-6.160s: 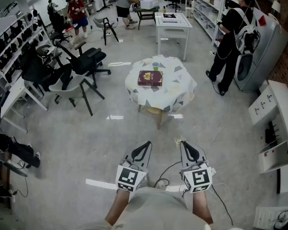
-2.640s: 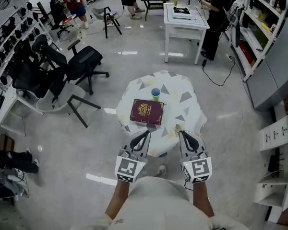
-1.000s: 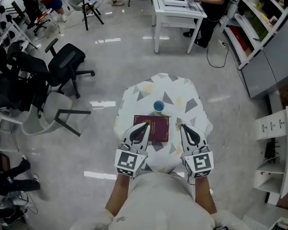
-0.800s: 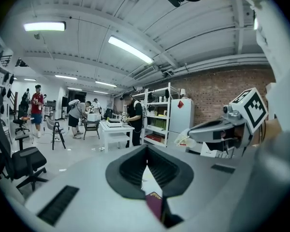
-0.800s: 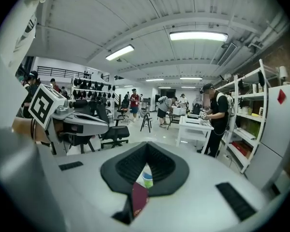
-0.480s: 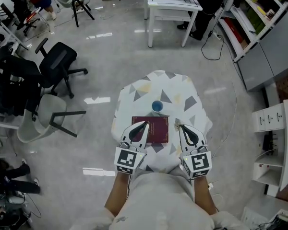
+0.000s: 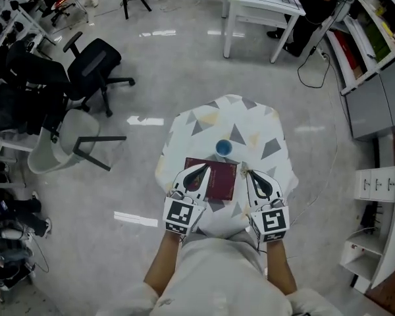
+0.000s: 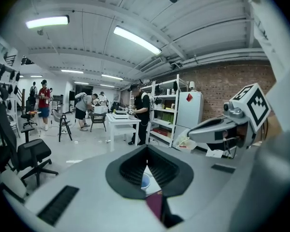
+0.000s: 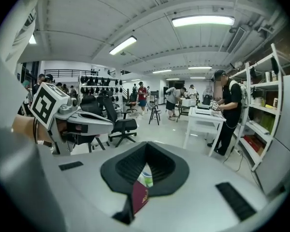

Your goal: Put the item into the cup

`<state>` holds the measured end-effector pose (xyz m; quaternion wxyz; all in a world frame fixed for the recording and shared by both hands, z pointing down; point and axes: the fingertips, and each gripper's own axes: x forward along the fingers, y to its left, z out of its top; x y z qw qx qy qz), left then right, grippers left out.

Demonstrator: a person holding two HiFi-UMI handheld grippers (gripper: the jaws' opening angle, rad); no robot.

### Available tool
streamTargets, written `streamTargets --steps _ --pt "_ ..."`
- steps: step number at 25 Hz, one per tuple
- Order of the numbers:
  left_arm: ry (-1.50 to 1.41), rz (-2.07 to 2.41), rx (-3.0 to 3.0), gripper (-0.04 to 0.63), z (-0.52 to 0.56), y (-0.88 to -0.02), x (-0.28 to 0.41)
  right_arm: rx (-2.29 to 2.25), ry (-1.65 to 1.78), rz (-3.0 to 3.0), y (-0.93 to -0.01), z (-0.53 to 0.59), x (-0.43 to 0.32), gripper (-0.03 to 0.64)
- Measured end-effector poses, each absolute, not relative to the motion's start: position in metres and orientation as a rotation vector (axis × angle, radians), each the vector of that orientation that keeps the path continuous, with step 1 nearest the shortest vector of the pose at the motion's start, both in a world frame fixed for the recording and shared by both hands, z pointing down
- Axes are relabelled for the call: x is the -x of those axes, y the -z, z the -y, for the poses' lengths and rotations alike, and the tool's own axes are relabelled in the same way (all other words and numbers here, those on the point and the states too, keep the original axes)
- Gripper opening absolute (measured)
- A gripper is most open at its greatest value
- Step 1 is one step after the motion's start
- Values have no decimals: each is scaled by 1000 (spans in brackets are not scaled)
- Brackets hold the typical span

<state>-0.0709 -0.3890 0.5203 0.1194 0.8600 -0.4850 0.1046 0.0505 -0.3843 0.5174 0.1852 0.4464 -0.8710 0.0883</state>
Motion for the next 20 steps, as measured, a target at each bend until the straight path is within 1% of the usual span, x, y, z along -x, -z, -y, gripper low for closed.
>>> streamTargets --steps 8,20 --pt "-328 1486 -2399 12 398 -547 65 -1119 -285 2474 -547 411 -56 5" --pt "-345 1525 -2284 12 409 -586 55 -939 -343 2495 -592 431 -39 5"
